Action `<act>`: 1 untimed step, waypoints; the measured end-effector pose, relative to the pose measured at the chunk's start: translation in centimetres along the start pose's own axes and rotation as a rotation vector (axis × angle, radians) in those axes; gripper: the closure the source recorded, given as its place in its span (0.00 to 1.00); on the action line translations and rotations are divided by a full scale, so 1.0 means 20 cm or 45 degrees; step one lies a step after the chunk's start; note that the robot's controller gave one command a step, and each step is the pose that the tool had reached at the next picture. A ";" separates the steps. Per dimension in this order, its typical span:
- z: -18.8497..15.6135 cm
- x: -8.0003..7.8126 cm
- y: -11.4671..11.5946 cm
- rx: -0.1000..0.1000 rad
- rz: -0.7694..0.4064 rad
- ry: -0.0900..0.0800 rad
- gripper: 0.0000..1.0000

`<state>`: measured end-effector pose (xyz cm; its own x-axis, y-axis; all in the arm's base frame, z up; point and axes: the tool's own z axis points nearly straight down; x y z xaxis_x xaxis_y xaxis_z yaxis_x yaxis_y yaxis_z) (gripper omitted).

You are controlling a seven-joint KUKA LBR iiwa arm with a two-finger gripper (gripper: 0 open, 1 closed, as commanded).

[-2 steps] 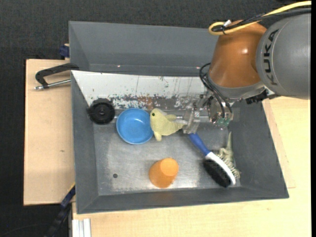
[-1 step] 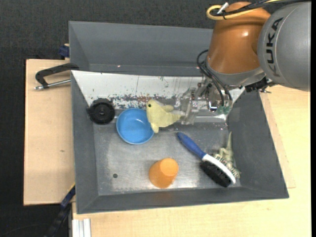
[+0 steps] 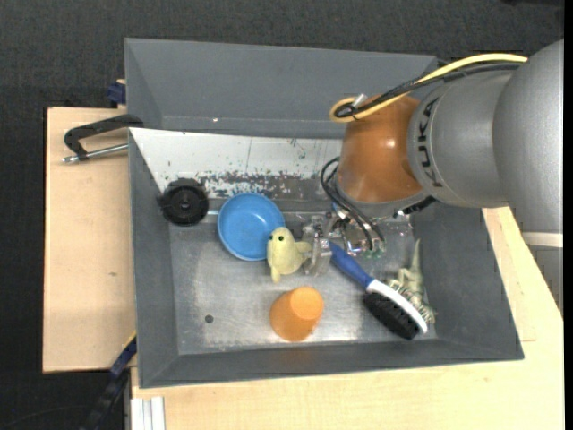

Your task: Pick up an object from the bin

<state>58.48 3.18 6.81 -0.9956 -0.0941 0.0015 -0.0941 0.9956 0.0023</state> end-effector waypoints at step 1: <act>-0.02 -0.03 -0.02 0.000 0.104 -0.009 1.00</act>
Offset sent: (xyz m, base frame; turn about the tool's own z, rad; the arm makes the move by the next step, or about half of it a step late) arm 0.0049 -0.0063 0.0019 0.0837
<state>59.11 2.75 7.18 -0.9999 -0.0121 -0.0057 -0.0122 0.9999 0.0028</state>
